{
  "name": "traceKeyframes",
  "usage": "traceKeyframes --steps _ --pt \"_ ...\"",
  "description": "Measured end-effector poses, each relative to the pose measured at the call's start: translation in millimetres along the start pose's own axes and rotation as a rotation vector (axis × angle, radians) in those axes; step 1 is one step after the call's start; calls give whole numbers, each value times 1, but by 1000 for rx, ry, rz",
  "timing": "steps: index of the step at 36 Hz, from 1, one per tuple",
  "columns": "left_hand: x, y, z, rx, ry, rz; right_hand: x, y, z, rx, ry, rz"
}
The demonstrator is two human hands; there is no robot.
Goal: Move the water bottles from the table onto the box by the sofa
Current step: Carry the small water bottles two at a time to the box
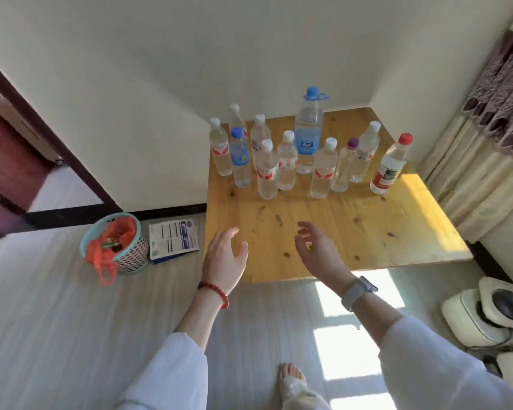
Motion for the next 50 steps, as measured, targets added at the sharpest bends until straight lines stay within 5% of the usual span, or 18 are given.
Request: traceKeyframes --steps 15,25,39,44,50 --pt "-234 -46 -28 90 -6 7 -216 -14 -60 -96 103 -125" --pt "-351 -69 -66 239 -90 -74 -273 -3 -92 -150 293 -311" --pt "-364 -84 -79 445 -205 -202 -266 3 -99 -242 374 -303" --pt "-345 -92 -68 515 -175 -163 -246 4 -104 -312 391 -361" --pt "-303 -102 -79 528 -320 -130 -212 7 -108 -361 328 -430"
Point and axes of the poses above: each hand's wrist, its own x-axis away from the middle knuckle, its own z-axis out of the back of the hand, y = z × x, the point moved 7 cm from there along -x, towards the middle knuckle, and after that the axes turned 5 degrees about x, right-handed, at the moved point
